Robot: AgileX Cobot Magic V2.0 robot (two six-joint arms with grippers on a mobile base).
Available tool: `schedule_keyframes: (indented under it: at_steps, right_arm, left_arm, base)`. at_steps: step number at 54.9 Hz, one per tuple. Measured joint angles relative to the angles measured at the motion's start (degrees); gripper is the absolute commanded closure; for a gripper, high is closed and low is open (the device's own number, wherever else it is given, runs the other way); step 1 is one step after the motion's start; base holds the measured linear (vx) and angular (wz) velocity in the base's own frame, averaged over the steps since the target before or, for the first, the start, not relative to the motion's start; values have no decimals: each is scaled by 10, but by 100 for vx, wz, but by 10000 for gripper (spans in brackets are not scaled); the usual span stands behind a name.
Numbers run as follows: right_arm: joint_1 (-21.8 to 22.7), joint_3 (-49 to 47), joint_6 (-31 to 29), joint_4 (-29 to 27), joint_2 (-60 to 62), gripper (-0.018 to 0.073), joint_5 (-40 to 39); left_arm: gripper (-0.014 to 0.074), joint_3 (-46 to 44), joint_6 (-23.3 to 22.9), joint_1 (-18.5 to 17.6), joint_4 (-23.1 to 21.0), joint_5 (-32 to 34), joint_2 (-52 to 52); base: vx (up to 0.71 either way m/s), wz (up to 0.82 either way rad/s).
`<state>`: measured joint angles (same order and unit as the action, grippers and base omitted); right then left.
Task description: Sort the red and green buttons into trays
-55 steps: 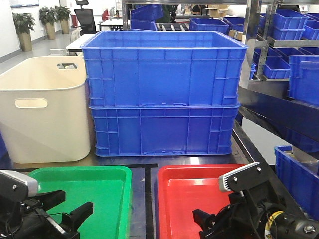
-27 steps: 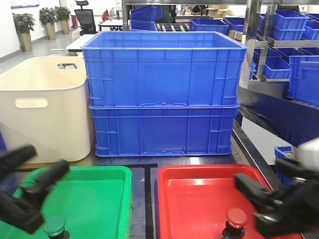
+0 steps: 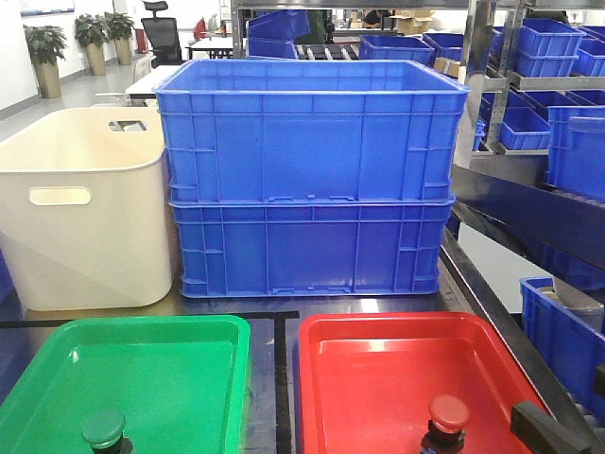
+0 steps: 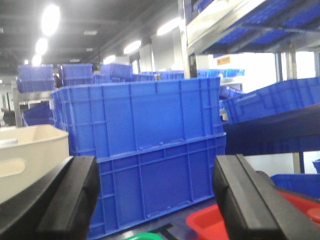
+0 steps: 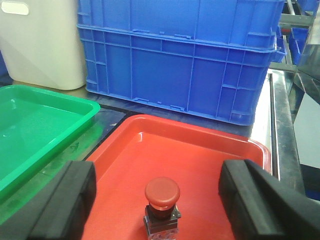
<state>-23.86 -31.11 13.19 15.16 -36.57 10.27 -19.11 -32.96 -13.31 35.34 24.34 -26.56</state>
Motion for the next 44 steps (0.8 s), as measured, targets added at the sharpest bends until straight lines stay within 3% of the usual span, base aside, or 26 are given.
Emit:
schedule_keyframes:
  at_steps: [30, 38, 44]
  right_arm:
    - [0, 0, 0, 0, 0, 7, 0]
    - [0, 0, 0, 0, 0, 7, 0]
    - [0, 0, 0, 0, 0, 7, 0]
  left_arm:
    - [11, 0, 0, 0, 0, -6, 14]
    - [46, 0, 0, 0, -6, -77, 14]
    - [176, 0, 7, 0, -75, -182, 25]
  base:
    - [0, 0]
    - [0, 0]
    - [0, 0]
